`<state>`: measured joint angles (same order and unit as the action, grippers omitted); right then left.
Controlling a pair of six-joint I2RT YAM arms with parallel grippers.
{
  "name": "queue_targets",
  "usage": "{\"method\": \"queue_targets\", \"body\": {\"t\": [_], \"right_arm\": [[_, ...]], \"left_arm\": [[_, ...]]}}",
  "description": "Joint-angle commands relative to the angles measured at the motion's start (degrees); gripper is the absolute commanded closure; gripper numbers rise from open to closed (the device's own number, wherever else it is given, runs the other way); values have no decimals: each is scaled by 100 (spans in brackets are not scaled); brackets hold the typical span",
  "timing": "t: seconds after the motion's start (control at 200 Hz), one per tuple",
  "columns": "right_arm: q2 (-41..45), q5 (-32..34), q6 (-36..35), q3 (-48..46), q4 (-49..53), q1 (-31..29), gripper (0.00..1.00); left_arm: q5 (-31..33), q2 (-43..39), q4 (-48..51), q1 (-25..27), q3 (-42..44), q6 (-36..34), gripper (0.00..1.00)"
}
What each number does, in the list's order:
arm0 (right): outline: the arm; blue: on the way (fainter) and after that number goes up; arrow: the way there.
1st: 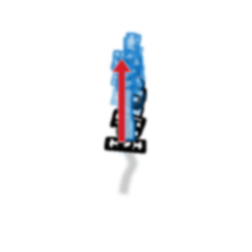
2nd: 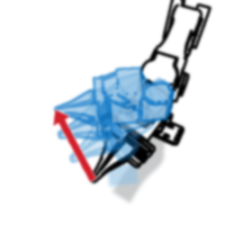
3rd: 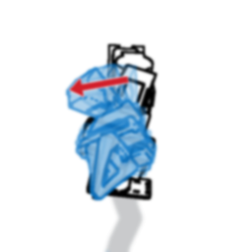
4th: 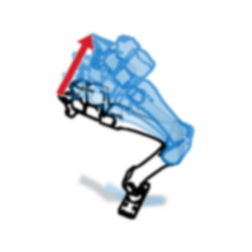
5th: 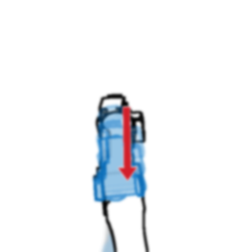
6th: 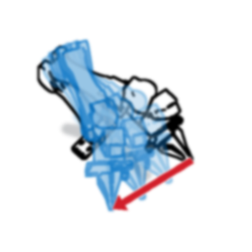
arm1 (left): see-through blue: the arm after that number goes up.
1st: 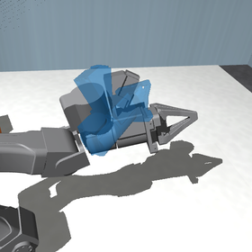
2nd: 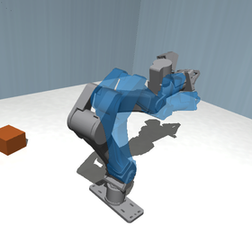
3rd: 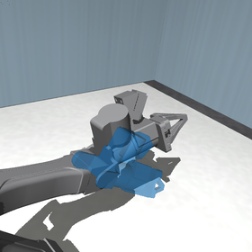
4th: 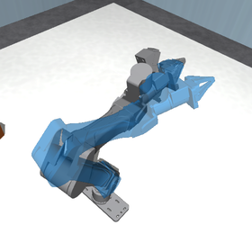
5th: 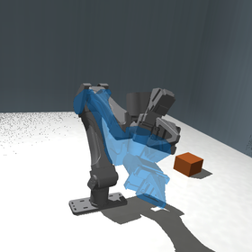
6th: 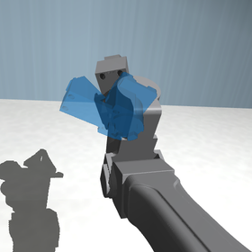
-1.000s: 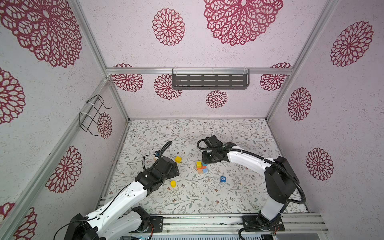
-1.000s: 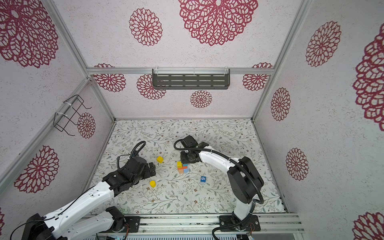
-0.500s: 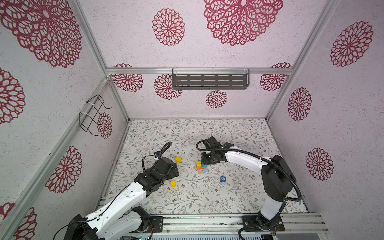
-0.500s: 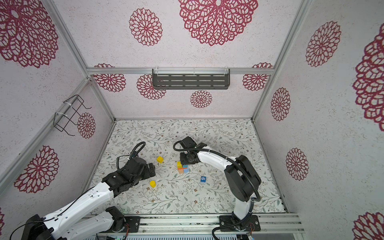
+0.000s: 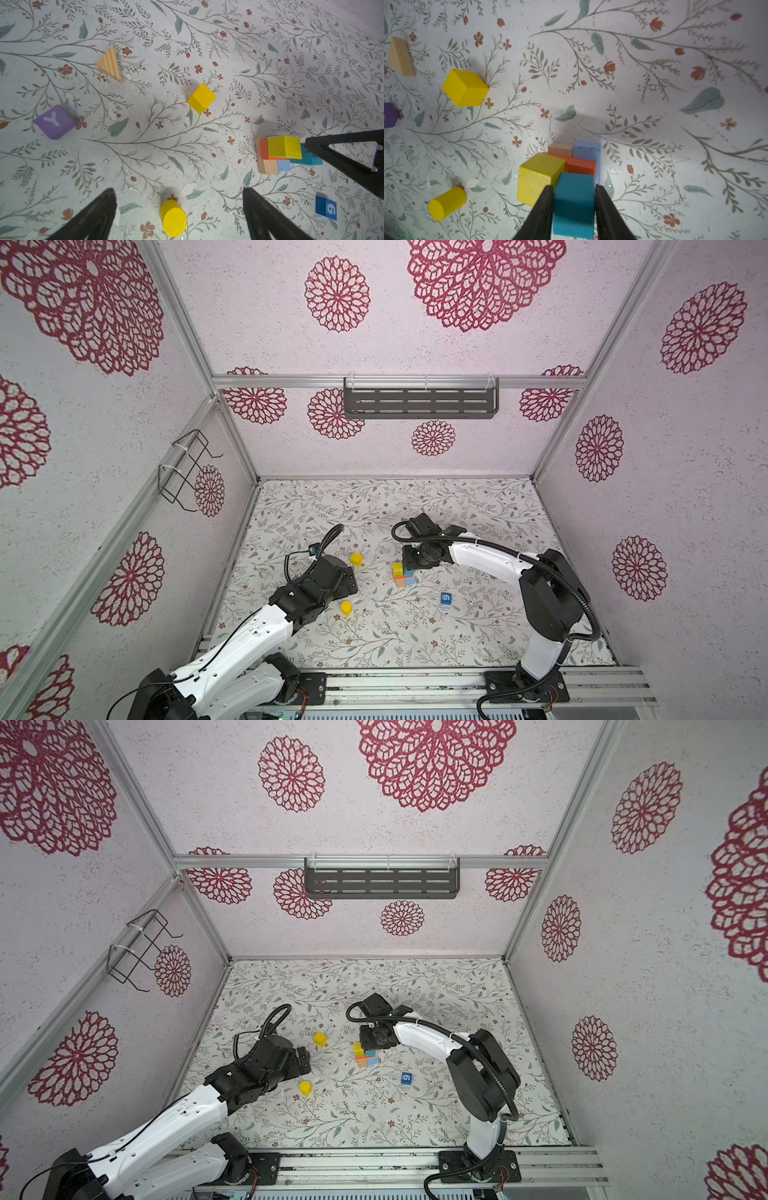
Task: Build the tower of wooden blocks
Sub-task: 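Lower the teal cube onto the stack beside the yellow cube, open right gripper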
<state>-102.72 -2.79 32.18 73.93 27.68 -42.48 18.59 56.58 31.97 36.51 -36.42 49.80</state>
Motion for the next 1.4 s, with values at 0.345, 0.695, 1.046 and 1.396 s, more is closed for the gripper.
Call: {"method": "queue_targets", "body": {"t": [0.345,0.695,1.046,1.396], "right_arm": [[-19,117,123,224,19,-24,64],[-117,203,110,303,78,-24,64],[-117,195,111,351,88,-24,64],[-149,132,81,315,71,-67,60]], "left_arm": [[101,-172,-51,40,87,91,3],[92,-191,-51,36,118,109,3],[92,-143,-77,40,118,100,3],[78,-129,-94,39,127,100,3]]}}
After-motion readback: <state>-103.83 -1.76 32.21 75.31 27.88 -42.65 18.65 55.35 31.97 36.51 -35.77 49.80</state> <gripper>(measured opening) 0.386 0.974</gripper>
